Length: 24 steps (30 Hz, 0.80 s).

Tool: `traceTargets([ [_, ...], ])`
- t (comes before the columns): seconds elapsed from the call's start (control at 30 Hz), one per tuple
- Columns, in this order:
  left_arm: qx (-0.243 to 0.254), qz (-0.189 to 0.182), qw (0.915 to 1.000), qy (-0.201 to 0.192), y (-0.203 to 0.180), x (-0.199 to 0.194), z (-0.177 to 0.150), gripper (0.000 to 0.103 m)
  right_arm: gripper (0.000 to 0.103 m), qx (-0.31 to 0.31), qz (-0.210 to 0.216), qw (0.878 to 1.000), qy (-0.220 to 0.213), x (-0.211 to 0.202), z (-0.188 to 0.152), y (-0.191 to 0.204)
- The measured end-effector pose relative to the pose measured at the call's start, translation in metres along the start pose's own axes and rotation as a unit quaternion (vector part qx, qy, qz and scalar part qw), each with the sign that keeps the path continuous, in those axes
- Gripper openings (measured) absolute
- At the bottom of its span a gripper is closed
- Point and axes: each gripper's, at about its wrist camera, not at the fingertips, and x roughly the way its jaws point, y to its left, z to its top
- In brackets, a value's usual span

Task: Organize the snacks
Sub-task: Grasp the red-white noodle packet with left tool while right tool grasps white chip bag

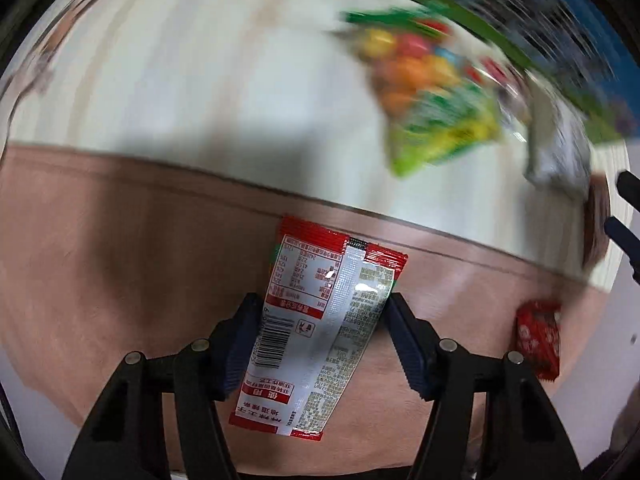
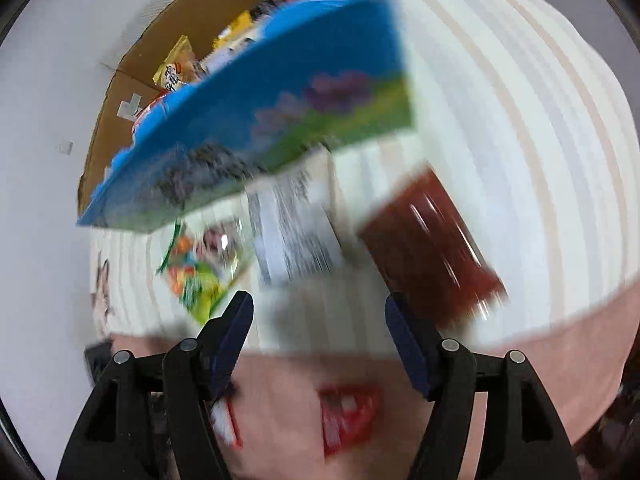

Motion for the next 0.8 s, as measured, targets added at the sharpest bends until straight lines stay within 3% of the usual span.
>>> traceTargets([
  [0.1,0.009,0.011,0.9999,0.001,0.004,0.0,0.003,0.062,0.071,-0.025,-0.036,0.999,0.0,0.026,0.019,0.02],
  [0.2,0.052,0.045,0.9976,0.011,-0.01,0.005,0.001,0.064,0.071,-0.059,-0.075,0.995,0.007,0.049,0.022,0.037],
  [0.27,0.073,0.065,0.9952,0.006,-0.025,0.008,-0.004,0.064,0.066,-0.071,-0.094,0.993,-0.001,0.056,0.019,0.041],
  [0.3,0.077,0.068,0.9947,0.002,-0.028,0.007,-0.006,0.064,0.059,-0.078,-0.096,0.992,-0.005,0.055,0.017,0.042],
  [0.4,0.063,0.058,0.9962,-0.01,-0.036,0.003,-0.009,0.06,0.054,-0.096,-0.086,0.992,0.01,0.053,0.002,0.043],
  [0.63,0.03,0.028,0.9991,-0.011,-0.032,-0.006,0.012,0.06,0.051,-0.118,-0.033,0.988,0.09,0.052,-0.074,0.036],
  [0.73,0.058,0.041,0.9974,0.01,-0.018,-0.003,0.025,0.064,0.051,-0.083,-0.004,0.992,0.099,0.056,-0.093,0.027],
  [0.8,0.07,0.041,0.9966,0.014,-0.024,0.004,0.02,0.074,0.052,-0.061,0.008,0.993,0.099,0.057,-0.097,0.02],
])
